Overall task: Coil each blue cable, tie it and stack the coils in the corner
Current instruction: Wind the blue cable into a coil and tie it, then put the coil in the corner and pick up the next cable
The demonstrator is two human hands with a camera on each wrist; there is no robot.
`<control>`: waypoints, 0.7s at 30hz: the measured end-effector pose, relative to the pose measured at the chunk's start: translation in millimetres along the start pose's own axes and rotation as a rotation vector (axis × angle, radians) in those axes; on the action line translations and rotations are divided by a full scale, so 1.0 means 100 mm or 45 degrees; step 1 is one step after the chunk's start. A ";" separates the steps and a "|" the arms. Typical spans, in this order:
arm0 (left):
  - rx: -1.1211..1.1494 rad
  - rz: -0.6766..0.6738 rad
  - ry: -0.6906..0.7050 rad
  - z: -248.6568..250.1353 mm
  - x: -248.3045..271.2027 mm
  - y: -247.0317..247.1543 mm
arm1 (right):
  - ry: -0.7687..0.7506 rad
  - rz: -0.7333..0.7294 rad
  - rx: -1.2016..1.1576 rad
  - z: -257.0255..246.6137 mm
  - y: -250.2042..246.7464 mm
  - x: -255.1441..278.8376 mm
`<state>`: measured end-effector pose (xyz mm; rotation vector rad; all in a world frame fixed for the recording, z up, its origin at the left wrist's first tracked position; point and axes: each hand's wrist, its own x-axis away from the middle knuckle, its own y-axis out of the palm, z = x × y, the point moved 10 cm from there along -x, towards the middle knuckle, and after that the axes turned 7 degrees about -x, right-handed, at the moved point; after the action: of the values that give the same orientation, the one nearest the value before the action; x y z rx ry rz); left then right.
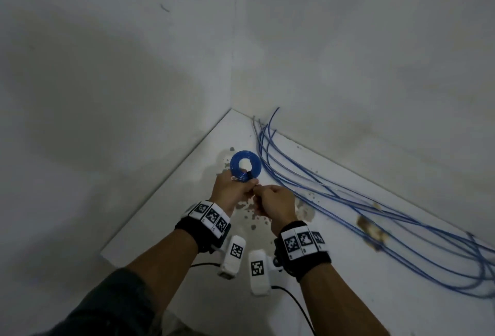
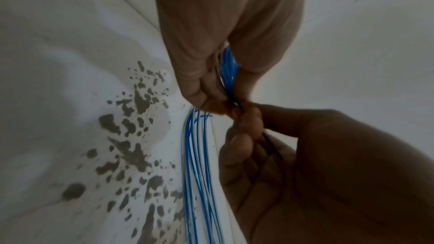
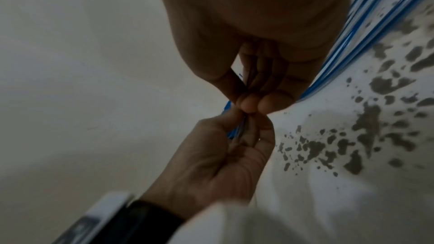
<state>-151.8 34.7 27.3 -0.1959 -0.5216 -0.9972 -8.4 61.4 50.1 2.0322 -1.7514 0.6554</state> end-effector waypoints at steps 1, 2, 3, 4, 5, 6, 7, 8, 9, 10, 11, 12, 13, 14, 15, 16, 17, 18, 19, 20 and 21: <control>0.010 0.027 -0.012 0.04 -0.10 -0.06 | -0.013 0.006 0.013 -0.02 0.10 -0.07; 0.027 0.049 -0.034 0.06 -0.19 -0.10 | -0.016 0.009 0.013 -0.04 0.19 -0.13; 0.036 0.061 -0.058 0.09 -0.29 -0.13 | -0.012 0.014 0.004 -0.06 0.27 -0.19; 0.026 0.071 -0.080 0.12 -0.39 -0.17 | -0.011 0.025 -0.010 -0.09 0.33 -0.26; 0.003 0.071 -0.101 0.15 -0.48 -0.19 | -0.012 0.037 -0.010 -0.11 0.38 -0.32; -0.020 0.054 -0.118 0.16 -0.59 -0.20 | -0.018 0.044 0.004 -0.13 0.41 -0.38; -0.037 0.020 -0.139 0.18 -0.68 -0.20 | -0.024 0.046 0.027 -0.14 0.43 -0.43; -0.047 -0.018 -0.161 0.18 -0.76 -0.18 | -0.024 0.043 0.047 -0.15 0.45 -0.48; -0.056 -0.052 -0.176 0.19 -0.83 -0.17 | -0.014 0.030 0.059 -0.16 0.47 -0.53; -0.060 -0.073 -0.183 0.21 -0.88 -0.16 | 0.003 0.013 0.070 -0.15 0.48 -0.58; -0.067 -0.090 -0.190 0.22 -0.93 -0.15 | 0.025 -0.003 0.082 -0.15 0.50 -0.63; -0.078 -0.113 -0.192 0.24 -0.98 -0.14 | 0.046 -0.015 0.085 -0.14 0.52 -0.70; -0.101 -0.147 -0.192 0.25 -1.06 -0.13 | 0.058 -0.025 0.074 -0.13 0.53 -0.77; -0.142 -0.190 -0.192 0.26 -1.13 -0.11 | 0.063 -0.031 0.058 -0.13 0.55 -0.84; -0.200 -0.210 -0.190 0.27 -1.24 -0.11 | 0.059 -0.035 0.057 -0.14 0.56 -0.91; -0.260 -0.192 -0.182 0.29 -1.37 -0.14 | 0.048 -0.037 0.072 -0.14 0.56 -0.97; -0.301 -0.152 -0.174 0.31 -1.54 -0.18 | 0.034 -0.033 0.091 -0.15 0.56 -1.02; -0.321 -0.109 -0.171 0.35 -1.69 -0.21 | 0.022 -0.030 0.108 -0.14 0.55 -1.07; -0.316 -0.077 -0.186 0.38 -1.84 -0.24 | 0.012 -0.032 0.136 -0.13 0.54 -1.10; -0.333 -0.061 -0.216 0.39 -2.00 -0.24 | 0.010 -0.035 0.175 -0.09 0.53 -1.14; -0.367 -0.054 -0.247 0.40 -2.14 -0.24 | 0.018 -0.046 0.227 -0.04 0.51 -1.15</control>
<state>-277.6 197.3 -48.2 -0.5448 -0.5585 -1.0993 -72.3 149.7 -13.5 2.1644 -1.6974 0.8393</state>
